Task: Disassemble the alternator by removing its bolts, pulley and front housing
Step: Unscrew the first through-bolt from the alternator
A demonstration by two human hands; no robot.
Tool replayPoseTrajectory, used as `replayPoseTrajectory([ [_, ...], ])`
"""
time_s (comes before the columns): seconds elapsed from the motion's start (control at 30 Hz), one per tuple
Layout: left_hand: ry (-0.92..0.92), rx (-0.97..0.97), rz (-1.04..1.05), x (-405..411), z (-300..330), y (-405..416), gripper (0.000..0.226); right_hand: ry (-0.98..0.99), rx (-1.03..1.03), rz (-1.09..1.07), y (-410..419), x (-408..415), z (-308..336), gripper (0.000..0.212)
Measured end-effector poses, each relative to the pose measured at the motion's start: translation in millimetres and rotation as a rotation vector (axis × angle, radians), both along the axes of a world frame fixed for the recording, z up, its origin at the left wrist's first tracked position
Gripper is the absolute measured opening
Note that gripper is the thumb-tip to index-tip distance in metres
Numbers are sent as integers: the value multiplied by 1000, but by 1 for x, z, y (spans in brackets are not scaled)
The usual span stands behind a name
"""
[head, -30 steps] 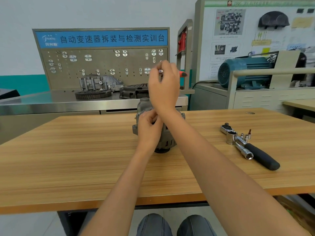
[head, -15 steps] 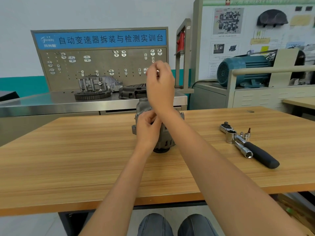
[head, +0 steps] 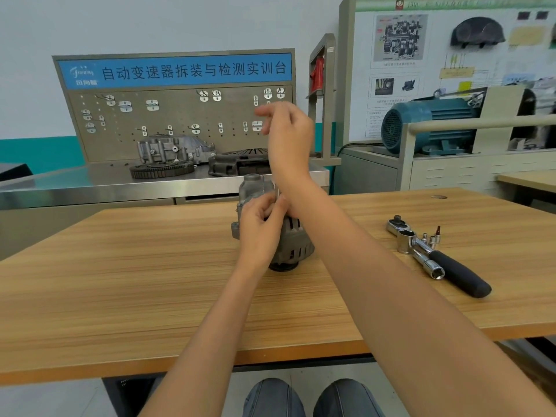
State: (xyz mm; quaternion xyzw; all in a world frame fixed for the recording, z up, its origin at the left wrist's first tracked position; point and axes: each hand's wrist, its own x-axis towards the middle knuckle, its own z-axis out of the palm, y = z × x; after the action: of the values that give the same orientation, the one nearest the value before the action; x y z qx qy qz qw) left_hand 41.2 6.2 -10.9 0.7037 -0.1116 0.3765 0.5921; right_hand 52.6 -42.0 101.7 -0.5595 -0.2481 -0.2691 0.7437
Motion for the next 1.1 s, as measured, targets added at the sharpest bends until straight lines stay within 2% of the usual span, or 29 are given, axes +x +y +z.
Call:
replayPoseTrajectory([
  [0.07, 6, 10, 13, -2, 1, 0, 30, 50, 69, 152, -2, 2, 4, 27],
  [0.13, 12, 24, 11, -4, 2, -1, 30, 97, 56, 266, -3, 3, 7, 29],
  [0.23, 18, 19, 24, -4, 3, -1, 39, 102, 7, 319, 0, 1, 8, 30],
  [0.3, 4, 13, 14, -3, 2, 0, 37, 56, -2, 204, 4, 2, 4, 32],
  [0.37, 5, 9, 28, -1, 1, 0, 31, -47, -58, -7, 8, 3, -3, 30],
  [0.5, 51, -32, 81, 3, 1, 1, 49, -239, -397, -669, 8, 8, -16, 19],
  [0.53, 55, -39, 82, 4, 0, 1, 50, -261, -461, -770, 7, 9, -16, 21],
  [0.6, 59, -46, 71, 4, -1, 0, 48, -309, -527, -792, 6, 8, -13, 22],
  [0.73, 45, -48, 12, 1, 1, 0, 29, -292, -431, -539, 5, 8, -5, 24],
  [0.97, 31, 22, 3, -6, 3, -2, 25, 172, -46, 187, -2, 17, 17, 39],
  [1.03, 10, 36, 16, -7, 4, -3, 24, 216, 98, 492, -5, 16, 17, 40],
  [1.1, 10, 24, 26, -7, 4, -2, 25, 210, 124, 641, -6, 11, 15, 35],
])
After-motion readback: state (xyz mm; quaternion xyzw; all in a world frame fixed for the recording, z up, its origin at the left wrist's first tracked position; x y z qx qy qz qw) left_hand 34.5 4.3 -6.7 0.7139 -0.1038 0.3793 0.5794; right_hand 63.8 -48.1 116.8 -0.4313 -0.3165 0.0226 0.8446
